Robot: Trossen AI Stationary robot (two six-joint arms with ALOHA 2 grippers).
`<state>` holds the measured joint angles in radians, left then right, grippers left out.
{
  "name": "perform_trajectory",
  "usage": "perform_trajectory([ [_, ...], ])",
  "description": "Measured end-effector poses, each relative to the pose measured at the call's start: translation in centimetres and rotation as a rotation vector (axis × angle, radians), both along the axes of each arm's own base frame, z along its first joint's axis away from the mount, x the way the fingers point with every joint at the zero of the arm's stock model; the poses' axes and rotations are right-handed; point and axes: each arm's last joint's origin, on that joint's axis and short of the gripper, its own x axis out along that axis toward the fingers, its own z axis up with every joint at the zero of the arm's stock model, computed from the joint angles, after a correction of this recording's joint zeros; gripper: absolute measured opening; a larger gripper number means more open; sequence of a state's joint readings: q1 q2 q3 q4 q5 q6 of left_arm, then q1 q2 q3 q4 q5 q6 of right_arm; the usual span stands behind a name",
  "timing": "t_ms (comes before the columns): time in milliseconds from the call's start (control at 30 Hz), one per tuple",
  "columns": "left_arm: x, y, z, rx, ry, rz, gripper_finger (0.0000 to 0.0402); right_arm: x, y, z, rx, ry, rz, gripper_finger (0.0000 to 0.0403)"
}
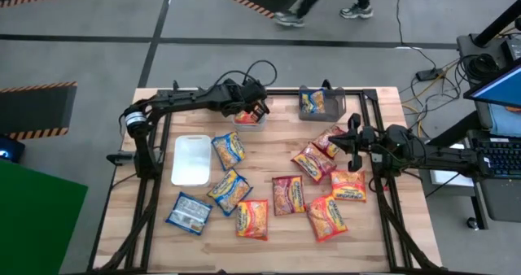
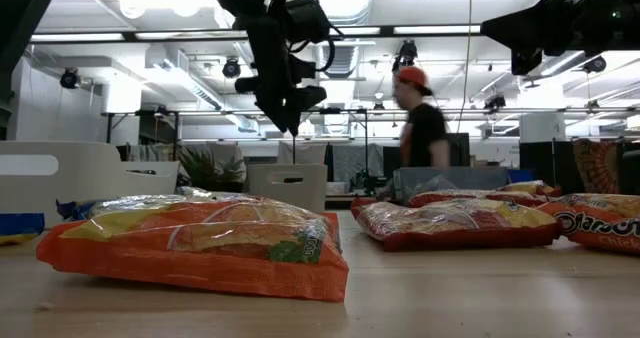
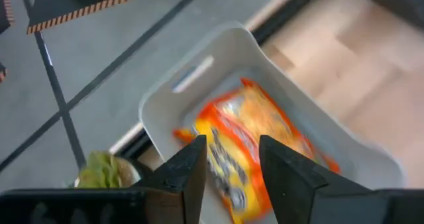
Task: Sort Maruchan noodles
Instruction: Put the blue noodle pack into the black bin
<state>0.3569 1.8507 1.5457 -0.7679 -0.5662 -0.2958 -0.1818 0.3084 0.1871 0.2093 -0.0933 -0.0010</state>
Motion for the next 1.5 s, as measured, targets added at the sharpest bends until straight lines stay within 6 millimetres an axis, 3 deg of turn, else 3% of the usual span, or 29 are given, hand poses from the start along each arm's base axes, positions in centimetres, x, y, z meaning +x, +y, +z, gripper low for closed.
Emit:
perform_trajectory([
  [233,0.1,-5.6,1.4,-0.226,0.144,-0.184,0.0126,0.0,0.0,0.1,-0.002,-0.009,-0.001,0.0009],
  [467,0.5,-12.5,2.1,-0.489,0.137,-0.341,0.0126,0.0,0.0,0.1,0.000,-0.010,-0.012,0.0009],
  [733,0.6,-18.5,1.3,-0.549,0.113,-0.280,0.0174,0.0,0.0,0.1,0.012,-0.010,-0.011,0.0009],
  [900,0.8,-20.9,0.2,-0.530,0.091,-0.171,0.0222,0.0,0.0,0.1,0.007,-0.011,-0.014,0.0009],
  [1033,1.2,-22.8,-1.7,-0.535,0.134,-0.136,0.0245,0.0,0.0,0.1,0.007,-0.014,-0.014,0.0009],
  [1333,2.5,-24.3,-7.7,-0.504,0.305,-0.098,0.0240,-0.1,0.0,0.4,0.001,-0.044,-0.014,0.0009],
  [1500,2.7,-24.5,-9.6,-0.479,0.373,-0.093,0.0234,-0.1,0.0,0.4,0.001,-0.046,-0.014,0.0009],
])
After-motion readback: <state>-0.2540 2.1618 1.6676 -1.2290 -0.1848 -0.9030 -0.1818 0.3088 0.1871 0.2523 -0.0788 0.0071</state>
